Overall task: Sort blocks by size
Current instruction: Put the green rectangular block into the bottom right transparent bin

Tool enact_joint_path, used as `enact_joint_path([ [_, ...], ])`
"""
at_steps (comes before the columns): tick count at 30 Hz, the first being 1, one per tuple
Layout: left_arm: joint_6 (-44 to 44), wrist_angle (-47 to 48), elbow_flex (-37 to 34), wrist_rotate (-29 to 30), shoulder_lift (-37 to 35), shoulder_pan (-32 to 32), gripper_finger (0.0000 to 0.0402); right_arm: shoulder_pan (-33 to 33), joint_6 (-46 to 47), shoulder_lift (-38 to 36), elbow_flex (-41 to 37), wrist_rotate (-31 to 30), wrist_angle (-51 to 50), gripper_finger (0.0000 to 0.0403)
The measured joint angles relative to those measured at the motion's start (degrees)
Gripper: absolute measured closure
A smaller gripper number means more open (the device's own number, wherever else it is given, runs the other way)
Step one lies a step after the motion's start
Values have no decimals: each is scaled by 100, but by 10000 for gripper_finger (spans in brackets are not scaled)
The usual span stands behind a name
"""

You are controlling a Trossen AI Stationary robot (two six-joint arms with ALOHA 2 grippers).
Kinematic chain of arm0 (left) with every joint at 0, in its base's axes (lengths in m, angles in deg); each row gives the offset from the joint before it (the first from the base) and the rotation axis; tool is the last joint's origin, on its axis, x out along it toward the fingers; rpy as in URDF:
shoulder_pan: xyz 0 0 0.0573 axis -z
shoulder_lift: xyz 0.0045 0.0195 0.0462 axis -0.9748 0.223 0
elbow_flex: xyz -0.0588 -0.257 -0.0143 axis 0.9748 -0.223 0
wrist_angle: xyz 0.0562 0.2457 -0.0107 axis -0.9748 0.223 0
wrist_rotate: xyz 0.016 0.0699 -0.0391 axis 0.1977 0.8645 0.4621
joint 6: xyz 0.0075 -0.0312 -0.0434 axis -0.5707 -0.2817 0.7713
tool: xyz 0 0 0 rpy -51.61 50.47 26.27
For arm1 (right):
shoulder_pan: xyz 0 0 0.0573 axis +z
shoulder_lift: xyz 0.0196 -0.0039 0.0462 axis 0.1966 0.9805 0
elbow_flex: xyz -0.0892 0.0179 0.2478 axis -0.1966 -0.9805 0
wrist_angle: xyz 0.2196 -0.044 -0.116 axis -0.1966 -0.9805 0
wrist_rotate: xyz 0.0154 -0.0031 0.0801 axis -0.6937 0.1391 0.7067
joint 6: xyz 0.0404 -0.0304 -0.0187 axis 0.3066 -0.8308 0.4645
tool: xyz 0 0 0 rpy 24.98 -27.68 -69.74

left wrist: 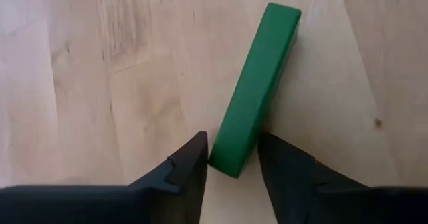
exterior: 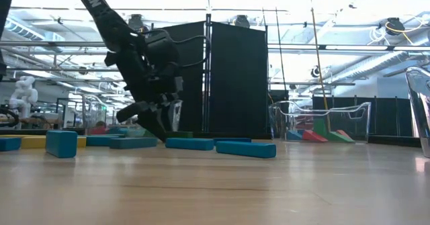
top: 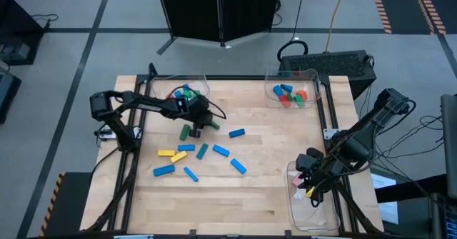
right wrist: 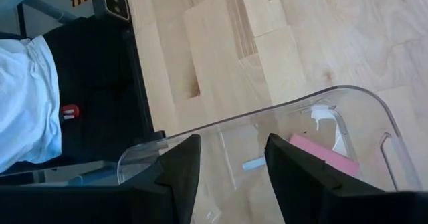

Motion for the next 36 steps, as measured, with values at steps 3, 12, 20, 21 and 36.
enact_joint_path([
  [3,37,49,24,-17,-24,70,293,0,-2,0,0,-35,-1,241],
  [12,496,185,15,-103,-198,164,352,0,-2,0,-2,-42,-1,241],
  [20,819,227,13,-83,-613,323,348,-2,-97,0,-2,-394,-1,241],
  [21,916,169,13,-81,-681,367,348,-4,-155,0,-2,-594,-1,241],
  [36,1860,-1226,22,-79,-1104,1593,348,-337,-697,138,-4,-3346,45,241],
])
